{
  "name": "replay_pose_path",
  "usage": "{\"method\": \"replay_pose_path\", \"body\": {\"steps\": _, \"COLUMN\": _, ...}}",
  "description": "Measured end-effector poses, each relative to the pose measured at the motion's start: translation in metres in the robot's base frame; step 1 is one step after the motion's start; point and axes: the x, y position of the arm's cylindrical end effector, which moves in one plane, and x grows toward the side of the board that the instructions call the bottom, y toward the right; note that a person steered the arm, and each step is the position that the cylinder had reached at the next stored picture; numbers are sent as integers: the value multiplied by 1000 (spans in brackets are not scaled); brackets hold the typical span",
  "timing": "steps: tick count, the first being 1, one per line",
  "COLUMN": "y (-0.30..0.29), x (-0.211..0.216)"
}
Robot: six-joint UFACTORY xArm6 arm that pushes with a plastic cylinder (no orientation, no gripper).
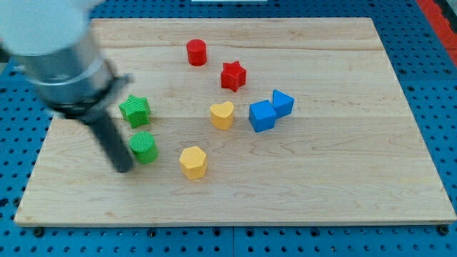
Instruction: Place the blue cube top left to the yellow hexagon
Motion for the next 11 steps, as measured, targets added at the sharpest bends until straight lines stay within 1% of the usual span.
{"method": "replay_pose_path", "body": {"steps": 1, "y": 88, "x": -4}}
{"method": "replay_pose_path", "body": {"steps": 2, "y": 118, "x": -10}}
{"method": "replay_pose_path", "body": {"steps": 3, "y": 113, "x": -29}}
{"method": "replay_pose_path", "body": {"steps": 4, "y": 151, "x": -68}}
{"method": "replay_pose_path", "body": {"steps": 5, "y": 215, "x": -65}}
{"method": "replay_pose_path", "body": {"steps": 6, "y": 240, "x": -51}}
{"method": "replay_pose_path", "body": {"steps": 7, "y": 282, "x": -66}}
{"method": "replay_pose_path", "body": {"steps": 8, "y": 252, "x": -117}}
{"method": "replay_pose_path", "body": {"steps": 9, "y": 170, "x": -55}}
{"method": "replay_pose_path", "body": {"steps": 10, "y": 98, "x": -31}}
{"method": "replay_pose_path", "body": {"steps": 11, "y": 128, "x": -48}}
